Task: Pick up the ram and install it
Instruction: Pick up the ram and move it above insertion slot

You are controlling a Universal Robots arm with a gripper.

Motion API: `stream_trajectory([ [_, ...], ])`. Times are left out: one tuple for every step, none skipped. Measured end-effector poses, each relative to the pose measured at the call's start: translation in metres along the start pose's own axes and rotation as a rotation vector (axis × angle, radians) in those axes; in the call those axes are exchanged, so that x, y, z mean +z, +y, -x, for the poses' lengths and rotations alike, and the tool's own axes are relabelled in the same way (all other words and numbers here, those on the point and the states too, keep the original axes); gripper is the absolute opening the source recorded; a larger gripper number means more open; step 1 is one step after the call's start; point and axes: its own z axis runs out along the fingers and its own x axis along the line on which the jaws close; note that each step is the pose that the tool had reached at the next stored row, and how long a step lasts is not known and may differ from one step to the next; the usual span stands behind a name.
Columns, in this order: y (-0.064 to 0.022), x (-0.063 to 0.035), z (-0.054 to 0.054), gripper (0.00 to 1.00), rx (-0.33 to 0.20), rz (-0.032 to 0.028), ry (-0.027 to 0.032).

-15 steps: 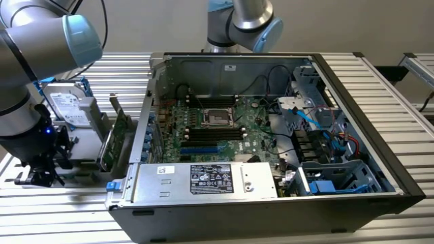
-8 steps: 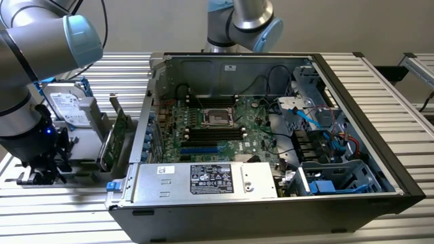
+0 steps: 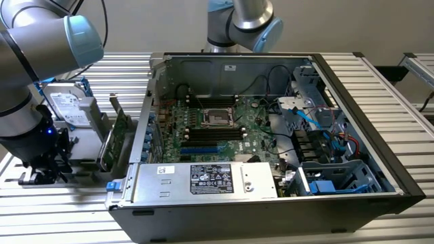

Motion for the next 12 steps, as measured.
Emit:
stream_trajectory([
  [0.0,0.0002,0.0,0.33,-0.001,-0.0001,-0.0001],
  [0.0,0.0004,0.0,0.33,-0.004,-0.0002,-0.0002],
  [0.0,0.0005,0.0,0.33,-0.009,-0.0003,-0.0002],
  [0.0,0.0007,0.0,0.33,-0.013,-0.0004,-0.0003],
  [0.0,0.0009,0.0,0.33,-0.017,-0.0007,-0.0006],
  [-0.0001,0.0011,0.0,0.33,-0.021,-0.001,-0.0008],
  [-0.0001,0.0011,0.0,0.33,-0.024,-0.0012,-0.0012],
  [-0.0001,0.0012,0.0001,0.33,-0.027,-0.0012,-0.0017],
  [-0.0001,0.0013,0.0001,0.33,-0.027,-0.0013,-0.002],
  [-0.0001,0.0013,0.0001,0.33,-0.027,-0.0013,-0.0022],
  [-0.0001,0.0013,0.0001,0.31,-0.027,-0.0013,-0.0024],
  [-0.0001,0.0013,0.0001,0.31,-0.027,-0.0013,-0.0024],
])
